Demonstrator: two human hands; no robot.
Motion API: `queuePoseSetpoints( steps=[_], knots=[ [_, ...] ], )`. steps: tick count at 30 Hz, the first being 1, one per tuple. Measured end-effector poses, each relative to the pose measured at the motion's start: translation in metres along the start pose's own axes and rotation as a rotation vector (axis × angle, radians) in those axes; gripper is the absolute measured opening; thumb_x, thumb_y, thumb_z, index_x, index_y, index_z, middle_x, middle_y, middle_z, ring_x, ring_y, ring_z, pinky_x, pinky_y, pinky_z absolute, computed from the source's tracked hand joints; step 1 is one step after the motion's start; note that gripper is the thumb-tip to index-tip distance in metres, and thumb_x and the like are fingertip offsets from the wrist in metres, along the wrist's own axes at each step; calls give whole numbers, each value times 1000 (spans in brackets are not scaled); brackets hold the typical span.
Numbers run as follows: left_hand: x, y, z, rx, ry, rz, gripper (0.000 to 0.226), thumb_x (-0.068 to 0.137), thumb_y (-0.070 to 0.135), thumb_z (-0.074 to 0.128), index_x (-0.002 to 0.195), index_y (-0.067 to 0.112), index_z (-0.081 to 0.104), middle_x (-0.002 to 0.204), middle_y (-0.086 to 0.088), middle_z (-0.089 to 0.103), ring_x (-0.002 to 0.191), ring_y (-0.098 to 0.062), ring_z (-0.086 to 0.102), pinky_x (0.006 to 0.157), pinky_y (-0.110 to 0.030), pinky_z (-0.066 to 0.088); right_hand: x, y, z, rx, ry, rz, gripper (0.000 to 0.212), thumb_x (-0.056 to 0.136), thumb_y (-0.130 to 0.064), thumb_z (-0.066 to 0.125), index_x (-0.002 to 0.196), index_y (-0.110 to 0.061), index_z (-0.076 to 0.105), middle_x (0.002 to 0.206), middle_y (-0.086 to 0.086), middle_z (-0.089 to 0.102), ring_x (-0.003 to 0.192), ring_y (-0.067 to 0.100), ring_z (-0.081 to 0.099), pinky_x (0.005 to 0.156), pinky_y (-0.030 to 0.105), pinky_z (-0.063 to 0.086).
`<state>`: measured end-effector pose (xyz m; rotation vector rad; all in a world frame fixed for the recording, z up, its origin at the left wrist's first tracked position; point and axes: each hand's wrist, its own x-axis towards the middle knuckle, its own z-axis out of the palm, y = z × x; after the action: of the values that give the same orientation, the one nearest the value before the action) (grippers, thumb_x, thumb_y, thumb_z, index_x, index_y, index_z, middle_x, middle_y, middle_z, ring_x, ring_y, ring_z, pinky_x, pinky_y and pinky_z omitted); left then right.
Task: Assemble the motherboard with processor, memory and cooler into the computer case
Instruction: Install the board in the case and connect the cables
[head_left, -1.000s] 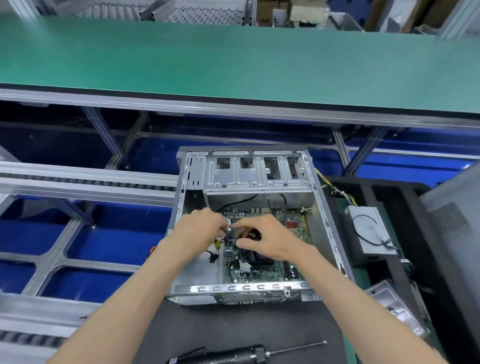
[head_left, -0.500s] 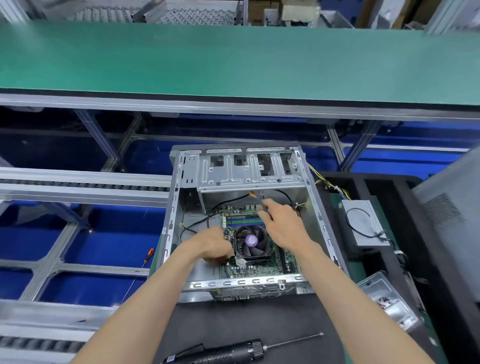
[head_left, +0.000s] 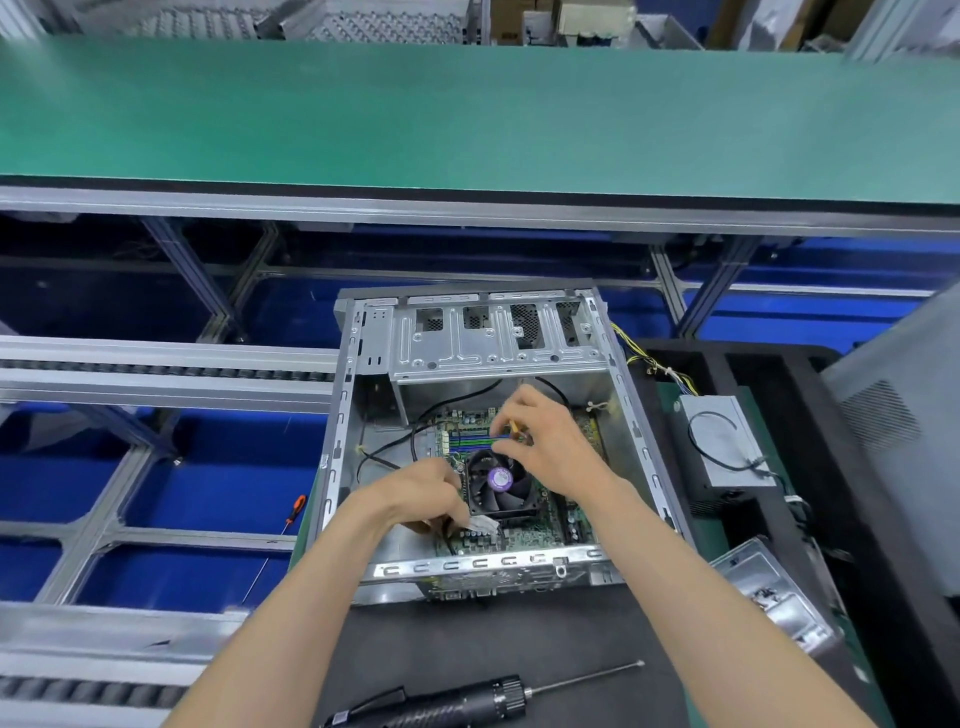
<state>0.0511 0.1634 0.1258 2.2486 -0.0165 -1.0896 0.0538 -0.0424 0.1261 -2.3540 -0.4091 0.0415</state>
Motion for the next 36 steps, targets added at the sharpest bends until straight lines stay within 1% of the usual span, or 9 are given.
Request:
queuePoseSetpoints(
  steps=[3, 6, 10, 13, 18, 22, 26, 29, 36],
  knots=[
    [4, -5, 2, 1, 50, 35, 15, 78, 22, 83, 79, 21, 68, 75, 5, 68, 79, -13, 60, 75, -30, 51, -1, 0, 1, -5, -131, 52, 15, 81, -20, 85, 77, -16, 71, 86, 0, 59, 72, 11, 49, 73, 32, 43],
    [5, -10, 3, 35, 92, 105, 21, 75, 19, 87, 62, 29, 75, 64, 13, 72, 79, -8, 67, 78, -25, 52, 0, -2, 0, -23, -218, 105, 16, 80, -24, 86, 75, -19, 72, 81, -2, 62, 69, 7, 47, 70, 31, 43],
    [0, -9, 1, 48, 11, 160, 17, 77, 17, 85, 67, 28, 77, 71, 7, 75, 74, -5, 68, 77, -23, 52, 1, -4, 0, -22, -242, 133, 10, 81, -20, 85, 81, -16, 75, 77, -10, 59, 69, 4, 48, 68, 26, 40],
    [-4, -4, 0, 66, -71, 182, 17, 83, 15, 76, 73, 27, 74, 69, 12, 71, 76, -10, 64, 81, -29, 50, 1, -6, 0, 10, -246, 163, 8, 82, -17, 84, 82, -16, 76, 82, -4, 66, 71, 8, 52, 70, 26, 46],
    [-9, 2, 1, 13, -169, 242, 6, 82, 38, 71, 82, 36, 77, 75, 23, 67, 86, -7, 60, 97, -36, 47, 1, -4, 1, 44, -239, 193, 10, 82, -15, 84, 80, -18, 75, 76, -4, 67, 68, 9, 57, 66, 22, 46],
    [-9, 1, 0, 5, -139, 250, 24, 92, 42, 65, 75, 27, 72, 72, 19, 66, 76, 2, 60, 86, -33, 48, -2, -2, 0, 152, -230, 229, 12, 83, -8, 82, 77, -12, 73, 64, 2, 69, 51, 16, 63, 54, 24, 53],
    [-8, 0, 1, -205, 3, 148, 40, 98, 44, 53, 70, 19, 66, 85, -4, 75, 80, -15, 66, 84, -42, 52, -4, 0, -3, 293, -178, 292, 11, 89, -13, 77, 78, -12, 73, 49, -1, 63, 39, 14, 58, 42, 19, 43],
    [-6, 3, 0, -249, 139, 133, 50, 100, 52, 51, 77, 11, 68, 74, 0, 74, 70, -11, 67, 71, -30, 47, -3, 0, -5, 353, -243, 348, 12, 93, -12, 69, 82, -11, 75, 59, 8, 70, 38, 17, 54, 43, 15, 40],
    [-6, 6, 0, -435, 140, 255, 27, 105, 18, 50, 86, 7, 65, 63, -2, 45, 61, -15, 47, 61, -19, 48, -4, -4, -9, 565, -351, 382, 17, 80, 8, 60, 91, 6, 74, 78, 26, 71, 36, 19, 49, 38, 20, 25]
  ],
)
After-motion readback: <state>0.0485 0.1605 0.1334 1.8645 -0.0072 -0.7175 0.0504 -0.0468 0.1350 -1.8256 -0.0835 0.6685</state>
